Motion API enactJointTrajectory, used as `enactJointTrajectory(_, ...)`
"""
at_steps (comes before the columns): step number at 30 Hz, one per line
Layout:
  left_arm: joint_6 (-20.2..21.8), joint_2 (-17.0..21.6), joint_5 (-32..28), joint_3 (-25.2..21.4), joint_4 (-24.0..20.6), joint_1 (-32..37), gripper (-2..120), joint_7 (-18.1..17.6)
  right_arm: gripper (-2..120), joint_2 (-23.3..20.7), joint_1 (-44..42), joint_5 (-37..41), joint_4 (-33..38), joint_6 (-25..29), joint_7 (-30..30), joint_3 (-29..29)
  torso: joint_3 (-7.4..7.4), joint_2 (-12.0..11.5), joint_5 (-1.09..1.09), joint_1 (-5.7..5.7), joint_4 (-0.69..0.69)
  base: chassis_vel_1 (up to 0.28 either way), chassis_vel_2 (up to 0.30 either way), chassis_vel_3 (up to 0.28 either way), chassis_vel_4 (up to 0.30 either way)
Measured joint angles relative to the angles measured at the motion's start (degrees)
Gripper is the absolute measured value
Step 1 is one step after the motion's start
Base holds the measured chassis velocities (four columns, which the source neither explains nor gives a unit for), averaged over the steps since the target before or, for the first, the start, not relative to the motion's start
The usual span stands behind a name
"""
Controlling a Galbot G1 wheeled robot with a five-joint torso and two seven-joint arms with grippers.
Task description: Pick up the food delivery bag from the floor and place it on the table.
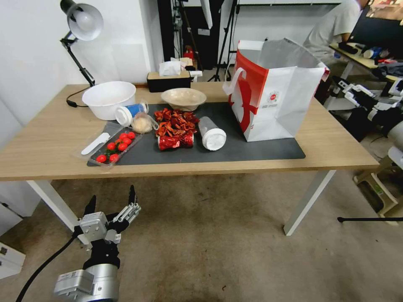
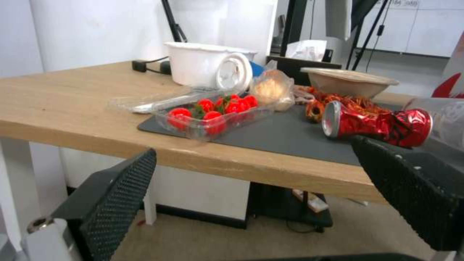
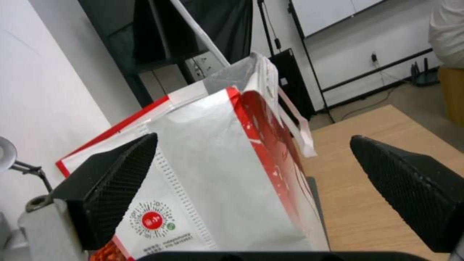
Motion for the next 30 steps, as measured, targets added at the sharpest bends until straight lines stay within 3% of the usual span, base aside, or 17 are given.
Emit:
enactJointTrajectory(11, 0.10, 0.61, 0.83, -1.53, -0.53, -0.17, 100, 0.97, 100, 2.58, -7.44, -15.46, 3.76, 4.64, -1.38, 2.02, 0.00, 0.00, -0.01, 0.00, 0.00, 0.000, 0.000, 0.000, 0.000)
enactJointTrajectory(18, -0.58, 1.26, 1.78, -2.54, -0.31, -0.49, 100, 2.35, 100, 8.98, -15.28, -31.07, 9.85, 10.19, -0.20, 1.27, 0.00, 0.00, -0.01, 0.00, 0.00, 0.000, 0.000, 0.000, 0.000)
enactJointTrajectory(30, -2.16, 2.40, 2.97, -3.03, 1.65, -1.25, 100, 5.33, 100, 18.76, -26.38, -48.59, 15.29, 19.19, 0.11, -3.97, 0.00, 0.00, -0.01, 0.00, 0.00, 0.000, 0.000, 0.000, 0.000)
